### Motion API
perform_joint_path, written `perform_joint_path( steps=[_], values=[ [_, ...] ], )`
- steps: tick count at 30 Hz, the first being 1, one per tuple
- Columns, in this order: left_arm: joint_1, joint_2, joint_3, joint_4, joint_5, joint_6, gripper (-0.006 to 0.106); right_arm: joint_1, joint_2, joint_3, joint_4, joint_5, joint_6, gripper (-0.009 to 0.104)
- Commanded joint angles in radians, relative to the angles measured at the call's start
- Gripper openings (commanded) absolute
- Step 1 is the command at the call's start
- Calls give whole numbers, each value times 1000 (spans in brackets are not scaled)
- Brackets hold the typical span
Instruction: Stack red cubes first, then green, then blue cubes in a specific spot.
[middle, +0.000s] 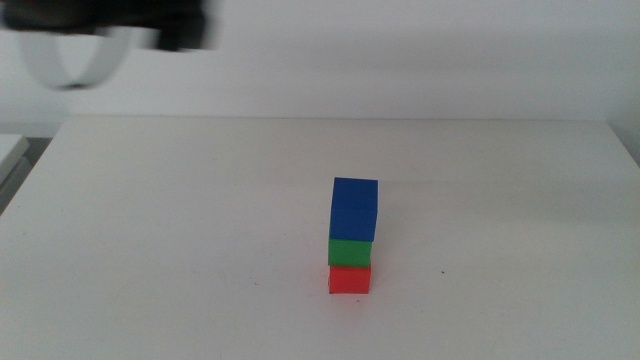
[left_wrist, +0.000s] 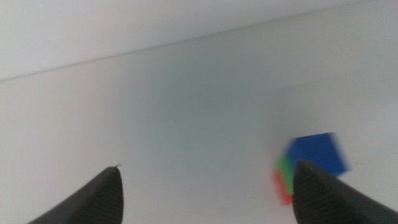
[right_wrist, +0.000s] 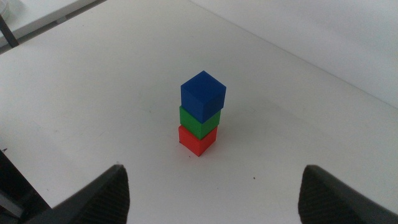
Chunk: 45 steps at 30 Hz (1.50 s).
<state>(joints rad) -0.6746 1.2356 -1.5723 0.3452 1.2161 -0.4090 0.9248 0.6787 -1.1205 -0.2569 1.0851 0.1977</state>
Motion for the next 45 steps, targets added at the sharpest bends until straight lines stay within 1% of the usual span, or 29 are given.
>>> perform_joint_path(
  steps=[1,3,6,7,9,11,14,17,20,21,30,31,32,35,36,38,39,41,43,45],
  values=[
    [65,-110,56,-3,5,74,91,2,-4,2,-6,-9,-12,87],
    [120,-202,92,-11,5,157,91,2,-4,2,-6,-9,-12,87],
    [194,-307,143,-11,-29,197,91,2,-4,2,-6,-9,-12,87],
    [225,-337,160,-25,-49,214,91,2,-4,2,-6,-9,-12,87],
    [317,-393,198,-100,-103,280,91,2,-4,2,-6,-9,-12,87],
    [412,-434,233,-197,-144,354,91,2,-4,2,-6,-9,-12,87],
    [504,-472,263,-294,-166,409,91,2,-4,2,-4,-9,-12,87],
    [537,-482,265,-345,-163,409,91,2,-5,2,-4,-9,-12,87],
    [538,-487,265,-425,-160,409,91,2,-5,2,-4,-9,-12,87],
    [538,-490,265,-436,-160,409,91,2,-5,2,-4,-9,-12,87],
    [538,-491,265,-441,-160,409,91,2,-5,2,-4,-9,-12,87],
    [538,-491,265,-423,-160,409,91,2,-5,2,-4,-9,-12,87],
    [538,-491,267,-423,-155,409,91,2,-4,2,1,-9,-12,87],
    [538,-525,348,-423,-213,409,91,2,-15,52,-3,-29,-12,87],
    [538,-548,392,-423,-248,409,91,-1,-24,73,-11,-53,-12,87],
    [538,-606,499,-423,-357,409,91,-25,-47,145,-31,-159,-12,87],
    [538,-631,546,-423,-423,409,91,-41,-56,187,-33,-222,-12,87],
    [538,-692,668,-420,-549,409,91,-101,-78,268,-16,-342,-12,87],
    [538,-746,775,-420,-638,409,91,-180,-99,350,27,-454,-12,87],
    [538,-799,885,-420,-692,409,91,-290,-128,434,98,-535,-12,87]
  ],
)
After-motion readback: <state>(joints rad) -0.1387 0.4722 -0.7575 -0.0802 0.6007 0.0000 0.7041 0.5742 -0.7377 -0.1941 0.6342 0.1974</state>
